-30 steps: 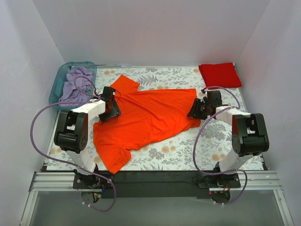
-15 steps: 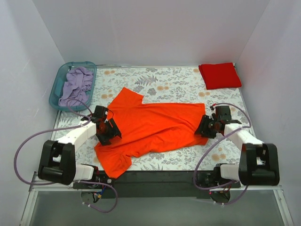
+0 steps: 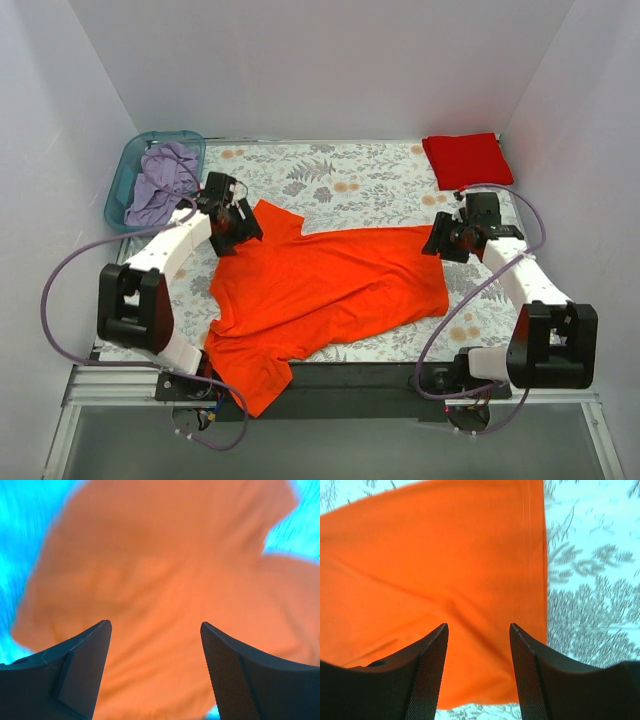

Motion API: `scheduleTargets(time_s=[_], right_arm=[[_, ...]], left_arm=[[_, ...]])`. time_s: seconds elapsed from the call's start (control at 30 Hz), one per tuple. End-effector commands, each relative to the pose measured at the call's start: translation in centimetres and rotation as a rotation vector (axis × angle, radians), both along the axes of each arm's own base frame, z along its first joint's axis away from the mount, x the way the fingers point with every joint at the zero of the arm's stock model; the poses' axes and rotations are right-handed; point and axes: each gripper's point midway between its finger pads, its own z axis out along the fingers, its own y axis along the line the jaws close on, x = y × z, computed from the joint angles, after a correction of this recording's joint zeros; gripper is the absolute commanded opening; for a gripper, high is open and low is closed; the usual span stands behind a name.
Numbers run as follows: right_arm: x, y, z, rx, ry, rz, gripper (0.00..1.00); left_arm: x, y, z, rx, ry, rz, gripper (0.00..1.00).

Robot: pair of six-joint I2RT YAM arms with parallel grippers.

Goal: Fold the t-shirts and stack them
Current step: Flatten the tshirt out

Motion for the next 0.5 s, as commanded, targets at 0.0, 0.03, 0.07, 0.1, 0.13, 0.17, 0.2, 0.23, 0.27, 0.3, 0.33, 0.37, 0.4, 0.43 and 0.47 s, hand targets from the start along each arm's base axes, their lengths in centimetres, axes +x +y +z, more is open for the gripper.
scheduleTargets(time_s=[0.0, 0.03, 0.07, 0.1, 0.13, 0.17, 0.2, 0.23, 0.27, 0.3, 0.33, 0.37, 0.4, 0.43, 0.47], right_arm=[[4.2, -0.6, 1.4, -0.040, -0.068, 0.003, 0.59], [4.8, -1.0, 1.4, -0.065, -0.069, -0.011, 0.59], [6.0, -1.3, 2.4, -0.082, -0.098, -0.008, 0.59], [6.7, -1.6, 1.9, -0.101, -0.084, -0.015, 0.59], [7.2, -1.7, 2.0, -0.109, -0.086, -0.016, 0.60], [8.0, -1.8, 2.6, -0.115, -0.104, -0.018, 0.59], [8.4, -1.9, 2.0, -0.124, -0.089, -0.013, 0.59], [8.7, -2.0, 1.9, -0.129, -0.086, -0.011, 0.59], [9.0, -1.9, 1.9, -0.132, -0.089, -0.006, 0.59], [9.3, -2.1, 1.6, -0.140, -0.081, 0.002, 0.58], [9.5, -2.0, 1.5, -0.143, -0.080, 0.005, 0.58], [9.5, -2.1, 1.3, -0.146, -0.076, 0.007, 0.58], [9.5, -2.1, 0.9, -0.146, -0.069, 0.010, 0.58], [9.4, -2.0, 0.8, -0.144, -0.066, 0.012, 0.58], [9.4, -2.0, 0.6, -0.143, -0.064, 0.013, 0.58]], left_arm=[[8.2, 2.9, 0.7, 0.229, -0.162, -0.015, 0.71], [9.6, 3.0, 0.5, 0.252, -0.174, -0.029, 0.71], [11.9, 3.0, 1.6, 0.280, -0.231, -0.044, 0.70], [13.6, 3.0, 0.3, 0.297, -0.234, -0.056, 0.69], [14.6, 3.1, 0.1, 0.311, -0.243, -0.062, 0.68], [16.6, 2.8, 1.4, 0.315, -0.286, -0.064, 0.65], [17.4, 2.6, -0.4, 0.327, -0.259, -0.093, 0.63], [18.4, 2.3, -0.3, 0.325, -0.272, -0.103, 0.61], [19.2, 2.1, -0.7, 0.323, -0.275, -0.117, 0.59], [20.7, 1.7, 0.1, 0.322, -0.315, -0.139, 0.57], [21.1, 1.6, -1.2, 0.331, -0.297, -0.155, 0.55], [21.6, 1.6, -1.6, 0.339, -0.295, -0.164, 0.54], [22.4, 1.5, -1.2, 0.347, -0.312, -0.183, 0.52], [22.5, 1.5, -2.4, 0.352, -0.291, -0.196, 0.51], [22.7, 1.3, -2.6, 0.349, -0.288, -0.201, 0.51]])
